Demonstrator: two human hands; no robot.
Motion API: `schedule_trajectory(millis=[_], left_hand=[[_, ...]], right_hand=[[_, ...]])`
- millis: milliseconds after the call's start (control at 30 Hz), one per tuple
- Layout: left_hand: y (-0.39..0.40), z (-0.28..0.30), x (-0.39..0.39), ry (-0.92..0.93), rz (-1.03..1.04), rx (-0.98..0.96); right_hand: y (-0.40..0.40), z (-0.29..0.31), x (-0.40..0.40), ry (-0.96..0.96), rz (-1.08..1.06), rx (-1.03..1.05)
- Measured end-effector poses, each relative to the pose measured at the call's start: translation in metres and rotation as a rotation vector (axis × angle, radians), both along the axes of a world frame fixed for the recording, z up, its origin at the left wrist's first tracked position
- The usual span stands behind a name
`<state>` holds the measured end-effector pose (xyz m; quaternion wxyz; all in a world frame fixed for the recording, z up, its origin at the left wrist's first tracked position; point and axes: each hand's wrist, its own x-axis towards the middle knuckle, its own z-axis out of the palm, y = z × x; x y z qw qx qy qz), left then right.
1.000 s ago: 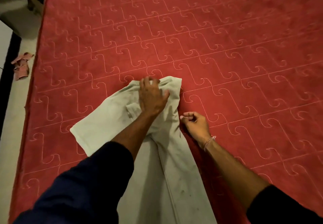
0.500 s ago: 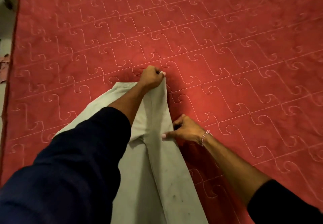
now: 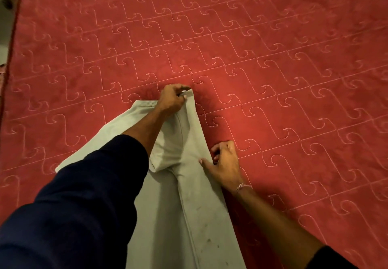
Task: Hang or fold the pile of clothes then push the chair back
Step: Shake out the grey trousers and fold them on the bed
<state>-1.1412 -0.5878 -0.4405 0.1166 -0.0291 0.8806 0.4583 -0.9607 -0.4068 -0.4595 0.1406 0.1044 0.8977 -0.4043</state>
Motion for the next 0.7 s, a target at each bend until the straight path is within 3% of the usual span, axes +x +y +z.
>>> schedule_trajectory(millis=[133,200,267,400,700], left_hand=[[-0.003,-0.003,0.0,0.075,0.051,-0.022],[-0.004,-0.007,0.001,0.092,0.096,0.019],[-0.003,-0.007,0.002,0.133,0.091,0.004],[0.002,-0.009,-0.004,0.181,0.068,-0.075],[0.006,-0.022,-0.022,0.221,-0.002,-0.353]], right_hand=[[-0.035,0.0,0.008,0.205,-0.126,0.17],[-0.05,0.001,0.002,0.332,-0.027,0.296],[-0.062,-0.003,-0.012,0.415,0.12,0.288],[-0.075,-0.018,-0.047,0.351,0.29,0.211],[-0.072,-0.04,-0.057,0.348,0.402,0.405]])
